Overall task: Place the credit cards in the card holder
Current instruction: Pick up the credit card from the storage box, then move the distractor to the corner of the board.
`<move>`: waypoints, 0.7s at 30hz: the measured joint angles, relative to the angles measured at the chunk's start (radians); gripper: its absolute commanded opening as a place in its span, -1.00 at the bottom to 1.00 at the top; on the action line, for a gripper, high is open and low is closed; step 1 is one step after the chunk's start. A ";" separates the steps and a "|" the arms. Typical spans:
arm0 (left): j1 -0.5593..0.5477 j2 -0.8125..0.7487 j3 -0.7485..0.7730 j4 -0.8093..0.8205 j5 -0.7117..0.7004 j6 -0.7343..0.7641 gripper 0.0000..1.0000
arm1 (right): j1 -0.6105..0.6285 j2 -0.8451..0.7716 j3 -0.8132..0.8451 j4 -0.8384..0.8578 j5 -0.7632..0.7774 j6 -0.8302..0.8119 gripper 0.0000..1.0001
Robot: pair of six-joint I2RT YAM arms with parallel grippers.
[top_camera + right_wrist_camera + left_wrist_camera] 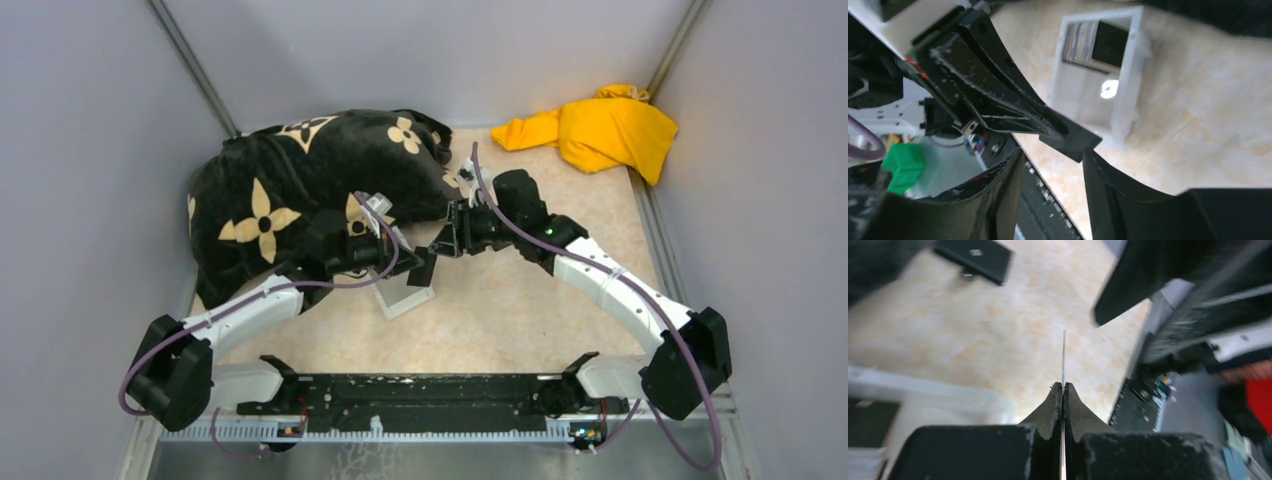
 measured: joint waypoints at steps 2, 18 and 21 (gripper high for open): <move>0.003 -0.002 0.000 -0.039 -0.119 -0.005 -1.00 | 0.000 0.000 0.030 -0.008 0.052 -0.011 0.07; 0.008 -0.124 0.022 -0.226 -0.781 -0.116 -1.00 | -0.001 0.663 0.853 -0.108 0.439 -0.175 0.76; 0.008 -0.145 0.044 -0.253 -0.874 -0.131 -1.00 | -0.002 0.849 1.055 -0.171 0.479 -0.220 0.95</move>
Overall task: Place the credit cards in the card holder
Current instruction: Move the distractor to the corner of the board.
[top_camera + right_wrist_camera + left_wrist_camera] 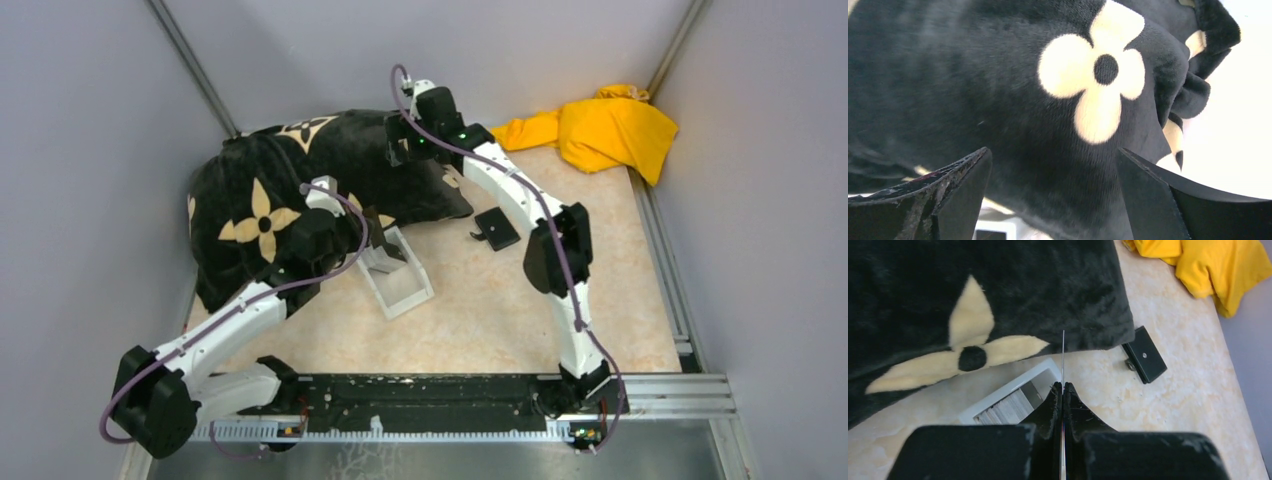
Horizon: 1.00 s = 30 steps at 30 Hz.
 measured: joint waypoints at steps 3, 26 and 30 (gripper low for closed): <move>0.000 -0.002 0.018 -0.027 -0.069 -0.011 -1.00 | 0.000 0.122 0.111 -0.049 0.010 -0.023 0.98; 0.000 -0.032 0.026 -0.099 -0.305 -0.071 -1.00 | -0.031 0.361 0.339 -0.098 -0.031 -0.016 -1.00; 0.001 -0.029 0.027 -0.098 -0.340 -0.076 -1.00 | -0.031 0.304 0.290 -0.003 0.039 -0.036 -1.00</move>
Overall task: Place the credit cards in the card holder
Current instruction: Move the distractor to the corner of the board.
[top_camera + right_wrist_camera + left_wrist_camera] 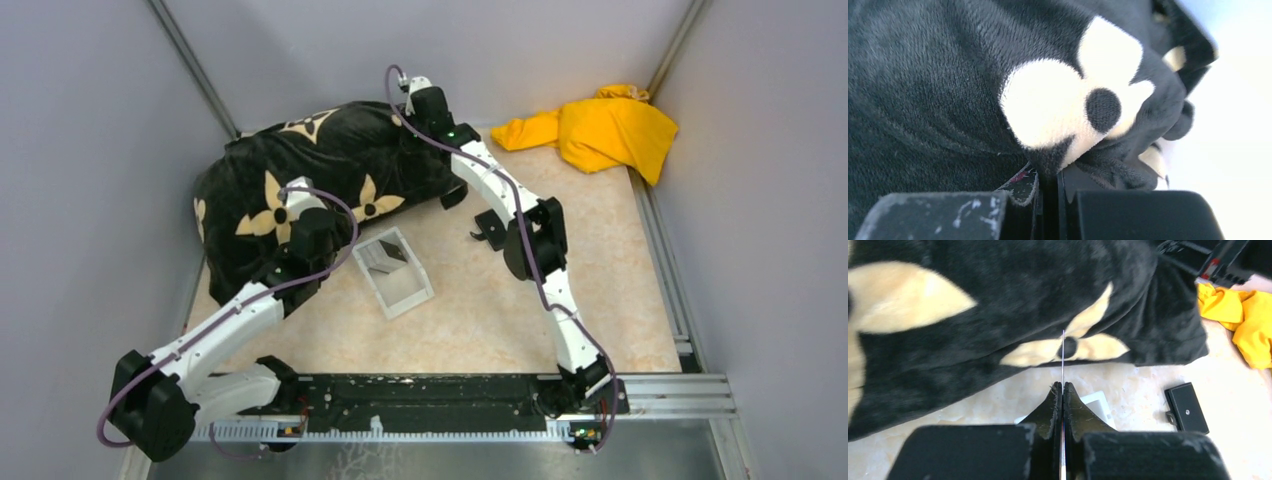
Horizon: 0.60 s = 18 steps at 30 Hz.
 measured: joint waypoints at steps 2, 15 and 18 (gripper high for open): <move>0.003 0.011 0.005 0.001 -0.014 0.000 -1.00 | -0.003 -0.003 0.014 0.052 0.051 -0.016 -1.00; 0.034 0.148 0.053 0.017 -0.014 0.008 -1.00 | -0.188 -0.205 -0.271 0.350 0.362 -0.068 -1.00; 0.043 0.192 0.074 0.048 0.019 0.009 -1.00 | -0.251 -0.316 -0.422 0.443 0.446 -0.085 -1.00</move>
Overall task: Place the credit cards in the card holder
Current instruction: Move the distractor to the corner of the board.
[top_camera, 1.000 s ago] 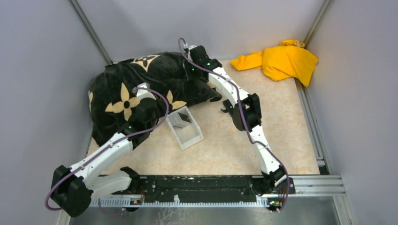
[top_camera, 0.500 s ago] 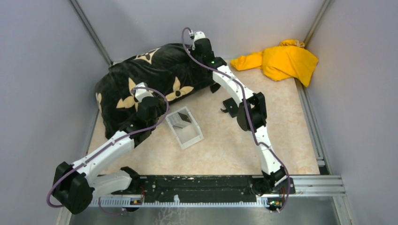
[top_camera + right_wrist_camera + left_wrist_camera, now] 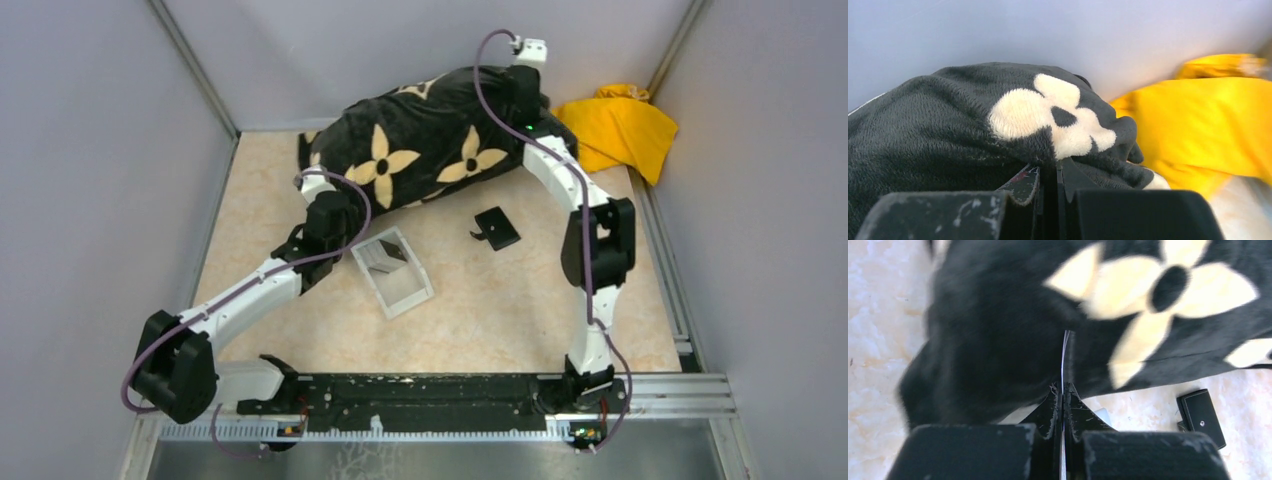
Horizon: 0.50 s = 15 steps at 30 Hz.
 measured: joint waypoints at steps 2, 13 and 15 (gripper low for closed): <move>0.007 0.030 0.017 0.013 0.013 0.005 -1.00 | -0.036 -0.075 -0.103 0.076 0.061 -0.018 -1.00; 0.036 0.255 0.134 0.029 0.139 0.064 -1.00 | -0.272 -0.391 -0.432 0.449 0.455 -0.154 -1.00; 0.037 0.291 0.168 0.029 0.176 0.073 -1.00 | -0.298 -0.438 -0.485 0.491 0.518 -0.166 -1.00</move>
